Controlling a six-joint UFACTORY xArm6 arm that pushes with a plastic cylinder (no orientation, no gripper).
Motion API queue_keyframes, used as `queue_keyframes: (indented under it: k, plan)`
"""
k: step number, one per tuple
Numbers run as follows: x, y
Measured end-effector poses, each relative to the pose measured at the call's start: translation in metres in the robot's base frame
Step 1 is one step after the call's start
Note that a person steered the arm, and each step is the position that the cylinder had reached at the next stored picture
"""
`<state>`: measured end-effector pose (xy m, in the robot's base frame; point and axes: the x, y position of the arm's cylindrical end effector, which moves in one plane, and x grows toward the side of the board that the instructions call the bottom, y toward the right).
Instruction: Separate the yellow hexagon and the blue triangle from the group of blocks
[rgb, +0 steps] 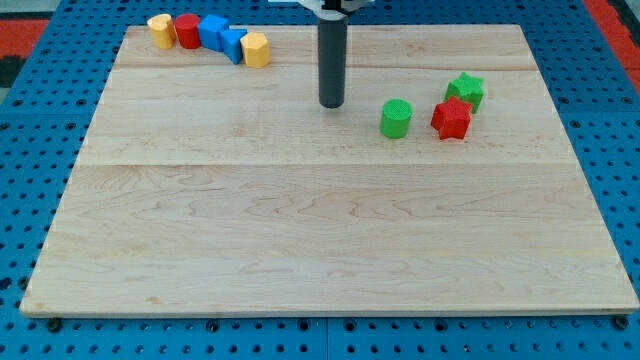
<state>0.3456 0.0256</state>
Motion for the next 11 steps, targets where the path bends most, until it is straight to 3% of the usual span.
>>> queue_keyframes:
  k: [1, 2, 3, 4, 6, 7, 9, 10, 11]
  plan:
    - [0.013, 0.072]
    - [0.006, 0.070]
    - [-0.056, -0.028]
    - [-0.143, -0.044]
    - [-0.146, -0.170]
    - [-0.120, -0.169]
    - [-0.079, -0.042]
    - [-0.103, -0.056]
    - [-0.116, -0.027]
